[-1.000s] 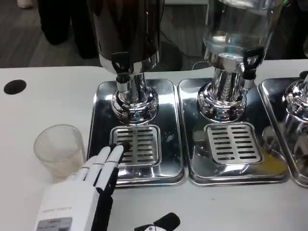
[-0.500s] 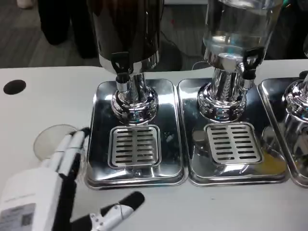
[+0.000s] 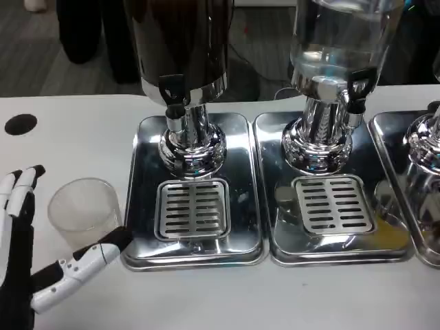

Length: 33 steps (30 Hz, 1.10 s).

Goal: Grasp the cup under the faucet to collect the drink, then remove the cup.

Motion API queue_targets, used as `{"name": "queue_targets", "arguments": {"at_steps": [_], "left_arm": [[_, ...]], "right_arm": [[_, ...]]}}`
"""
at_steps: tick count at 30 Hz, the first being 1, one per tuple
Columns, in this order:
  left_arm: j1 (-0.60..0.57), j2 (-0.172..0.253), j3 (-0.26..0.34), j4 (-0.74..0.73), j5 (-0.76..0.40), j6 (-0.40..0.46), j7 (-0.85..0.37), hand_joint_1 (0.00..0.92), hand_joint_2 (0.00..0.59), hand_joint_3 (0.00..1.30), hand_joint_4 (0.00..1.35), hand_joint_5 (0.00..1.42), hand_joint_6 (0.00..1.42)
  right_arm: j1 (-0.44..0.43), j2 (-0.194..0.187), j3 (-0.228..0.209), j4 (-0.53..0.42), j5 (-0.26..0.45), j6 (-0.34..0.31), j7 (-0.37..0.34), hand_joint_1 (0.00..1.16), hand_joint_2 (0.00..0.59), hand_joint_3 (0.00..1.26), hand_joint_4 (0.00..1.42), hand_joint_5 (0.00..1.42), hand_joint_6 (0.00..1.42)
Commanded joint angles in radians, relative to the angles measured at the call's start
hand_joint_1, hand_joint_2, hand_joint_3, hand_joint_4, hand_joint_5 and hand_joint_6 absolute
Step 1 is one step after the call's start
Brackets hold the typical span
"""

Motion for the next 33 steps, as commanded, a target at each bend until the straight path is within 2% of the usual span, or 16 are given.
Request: {"name": "queue_targets", "arguments": {"at_steps": [1, 11, 19, 22, 27, 33], "left_arm": [[-0.107, 0.033, 0.012, 0.091, 0.029, 0.058, -0.059, 0.000, 0.023, 0.13, 0.06, 0.20, 0.47], [-0.229, 0.071, -0.029, 0.201, 0.095, 0.127, -0.090, 0.000, 0.001, 0.08, 0.07, 0.27, 0.53], [-0.293, 0.090, -0.081, 0.271, 0.154, 0.162, -0.110, 0.026, 0.007, 0.08, 0.08, 0.30, 0.56], [-0.310, 0.097, -0.098, 0.295, 0.169, 0.174, -0.112, 0.050, 0.011, 0.09, 0.08, 0.31, 0.57], [-0.341, 0.108, -0.128, 0.339, 0.195, 0.193, -0.118, 0.147, 0.023, 0.09, 0.09, 0.35, 0.60], [-0.372, 0.110, -0.162, 0.380, 0.219, 0.216, -0.121, 0.156, 0.024, 0.08, 0.10, 0.36, 0.60]], "right_arm": [[0.009, -0.010, 0.002, 0.017, 0.015, -0.027, 0.005, 0.45, 0.380, 0.26, 0.10, 0.05, 0.00], [0.025, -0.025, -0.007, 0.057, 0.031, -0.058, 0.006, 0.44, 0.386, 0.26, 0.10, 0.05, 0.00], [0.030, -0.038, -0.009, 0.092, 0.052, -0.087, 0.008, 0.44, 0.388, 0.26, 0.10, 0.05, 0.00], [0.033, -0.040, -0.007, 0.103, 0.054, -0.100, 0.008, 0.44, 0.388, 0.26, 0.10, 0.05, 0.00], [0.037, -0.048, -0.013, 0.130, 0.076, -0.126, 0.013, 0.44, 0.388, 0.26, 0.10, 0.05, 0.00], [0.042, -0.057, -0.016, 0.153, 0.096, -0.147, 0.022, 0.44, 0.388, 0.27, 0.10, 0.05, 0.00]]}}
